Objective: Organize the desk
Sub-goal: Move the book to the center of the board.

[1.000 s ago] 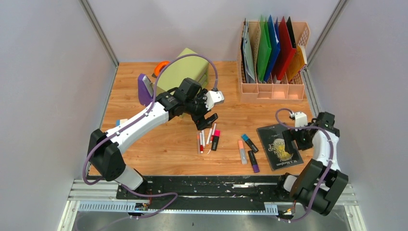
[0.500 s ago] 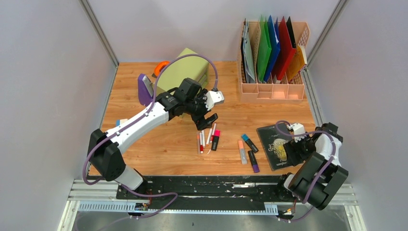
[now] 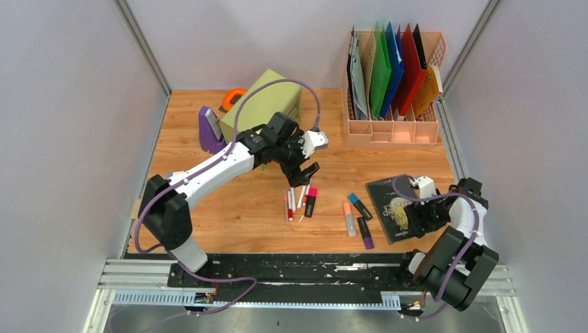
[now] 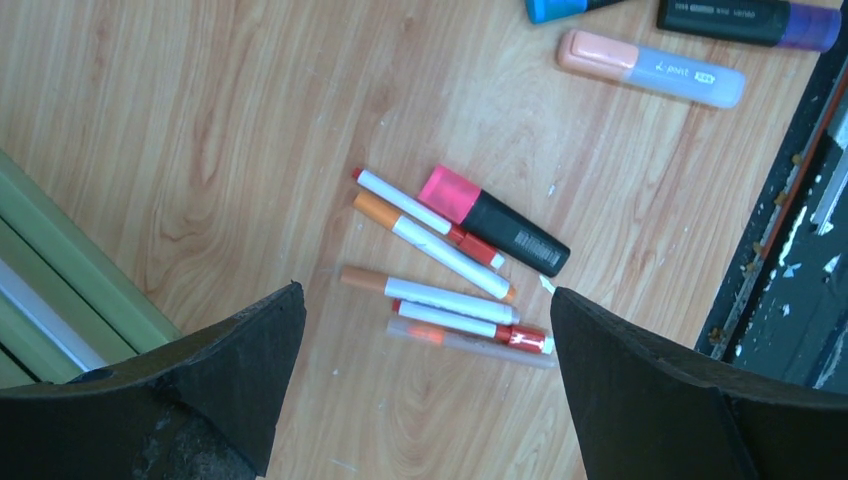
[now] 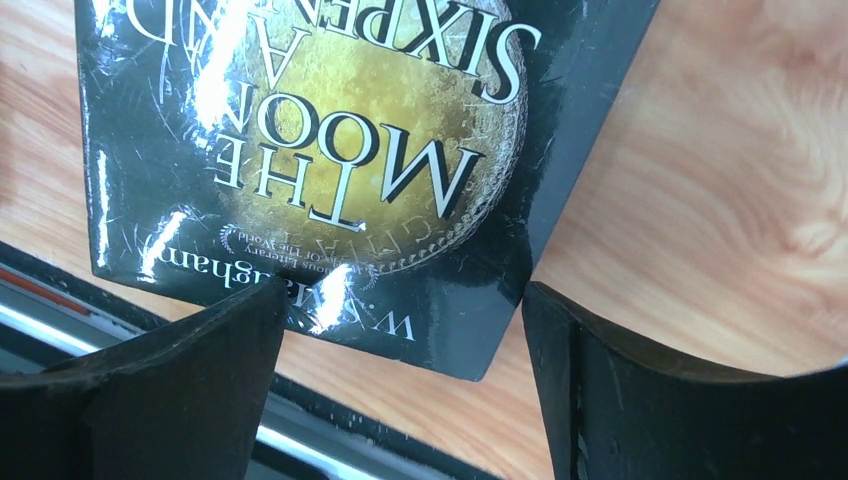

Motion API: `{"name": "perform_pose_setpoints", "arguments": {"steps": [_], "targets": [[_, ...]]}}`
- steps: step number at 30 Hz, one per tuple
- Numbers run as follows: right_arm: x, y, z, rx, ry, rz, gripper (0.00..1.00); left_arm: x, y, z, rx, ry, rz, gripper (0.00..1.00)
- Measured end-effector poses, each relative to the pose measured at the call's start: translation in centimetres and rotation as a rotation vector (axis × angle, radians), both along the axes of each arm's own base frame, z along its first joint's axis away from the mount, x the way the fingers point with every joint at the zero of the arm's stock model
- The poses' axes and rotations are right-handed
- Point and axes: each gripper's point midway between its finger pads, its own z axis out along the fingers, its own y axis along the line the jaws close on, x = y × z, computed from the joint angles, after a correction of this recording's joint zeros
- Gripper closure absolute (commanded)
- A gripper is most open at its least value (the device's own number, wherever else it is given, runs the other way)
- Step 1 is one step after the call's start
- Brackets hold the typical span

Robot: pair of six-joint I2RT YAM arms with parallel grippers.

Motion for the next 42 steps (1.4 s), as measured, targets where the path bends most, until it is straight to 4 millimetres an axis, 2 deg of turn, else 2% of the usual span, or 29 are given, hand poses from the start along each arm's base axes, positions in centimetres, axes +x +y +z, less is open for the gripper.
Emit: {"name": "perform_pose_setpoints", "arguments": {"steps": [8,14,21,26,30,36,40,42], "targets": [[4.2,3.0,-0.1,0.11,-0.049,0.043,0.14,2.1,-3.1,-0.8,-0.044,0.087,0.061,0.0],[7.0,4.2,-0.2,0.211,-0.037,-0.008,0.16,3.3,-5.0,-2.8,-0.054,0.177,0.135,0.0],[10.5,7.1,-0.2,0.225,-0.054,0.028,0.17,3.6,-6.5,-5.8,-0.061,0.326,0.241,0.0],[12.7,7.8,0.0,0.219,-0.055,0.007,0.13,3.2,-7.5,-7.7,-0.077,0.442,0.299,0.0],[13.3,6.9,0.3,0.171,-0.063,-0.03,0.1,2.8,-8.2,-8.4,-0.097,0.514,0.331,0.0],[13.3,2.8,2.6,0.048,-0.126,-0.085,0.1,3.2,-9.1,-8.6,-0.13,0.536,0.342,0.0],[11.5,-0.1,4.4,-0.04,-0.159,-0.094,0.1,4.0,-10.1,-8.8,-0.148,0.534,0.333,0.0],[10.1,-0.8,4.4,-0.077,-0.161,-0.086,0.11,4.5,-10.7,-8.7,-0.161,0.532,0.323,0.0]]}}
